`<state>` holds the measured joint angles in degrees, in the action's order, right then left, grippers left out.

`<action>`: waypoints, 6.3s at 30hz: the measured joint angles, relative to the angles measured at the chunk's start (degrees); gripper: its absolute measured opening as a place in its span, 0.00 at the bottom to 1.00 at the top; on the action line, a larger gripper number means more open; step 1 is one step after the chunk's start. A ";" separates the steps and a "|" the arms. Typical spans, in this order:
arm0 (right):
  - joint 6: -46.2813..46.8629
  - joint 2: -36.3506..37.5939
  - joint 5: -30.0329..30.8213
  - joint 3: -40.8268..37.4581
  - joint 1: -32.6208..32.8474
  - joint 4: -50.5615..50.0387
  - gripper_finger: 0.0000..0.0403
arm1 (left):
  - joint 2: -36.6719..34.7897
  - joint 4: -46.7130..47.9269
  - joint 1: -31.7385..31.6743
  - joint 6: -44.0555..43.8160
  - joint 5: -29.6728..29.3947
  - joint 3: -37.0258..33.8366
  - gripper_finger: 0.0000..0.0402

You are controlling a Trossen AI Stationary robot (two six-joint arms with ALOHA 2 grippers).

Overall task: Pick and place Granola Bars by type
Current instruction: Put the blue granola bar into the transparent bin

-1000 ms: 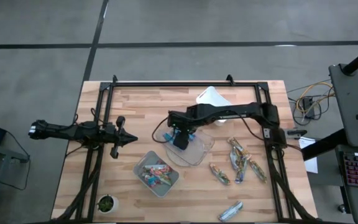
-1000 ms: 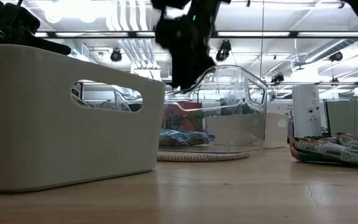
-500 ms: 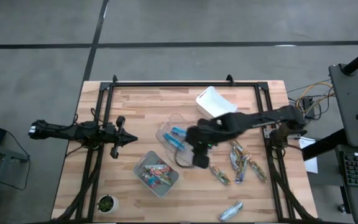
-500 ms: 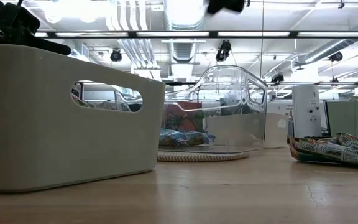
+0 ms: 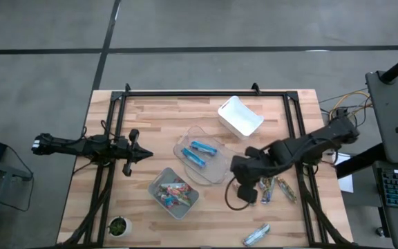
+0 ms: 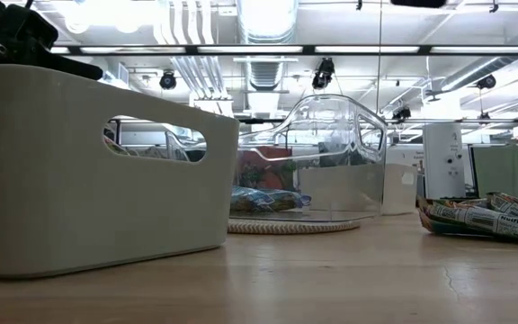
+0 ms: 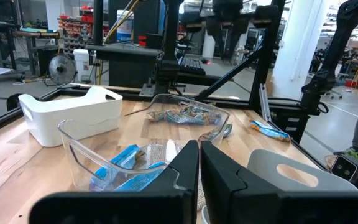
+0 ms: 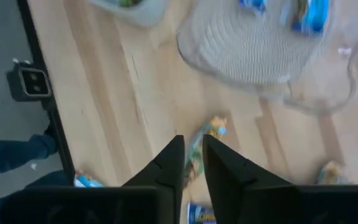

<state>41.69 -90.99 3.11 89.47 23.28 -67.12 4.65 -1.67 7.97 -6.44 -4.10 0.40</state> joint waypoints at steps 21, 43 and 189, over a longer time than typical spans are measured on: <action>20.86 1.00 4.62 -5.81 11.17 1.95 0.05 | -0.01 0.00 0.00 0.00 0.00 0.02 0.00; 32.65 5.18 5.90 -12.39 14.16 -2.90 0.05 | -0.01 0.00 -0.01 0.00 0.02 0.00 0.00; 69.39 14.33 -2.98 -43.22 15.33 15.03 0.60 | 0.01 0.00 -0.01 0.00 0.02 0.02 0.00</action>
<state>111.08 -76.66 0.14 46.25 38.61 -52.09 4.67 -1.67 7.97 -6.44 -4.08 0.43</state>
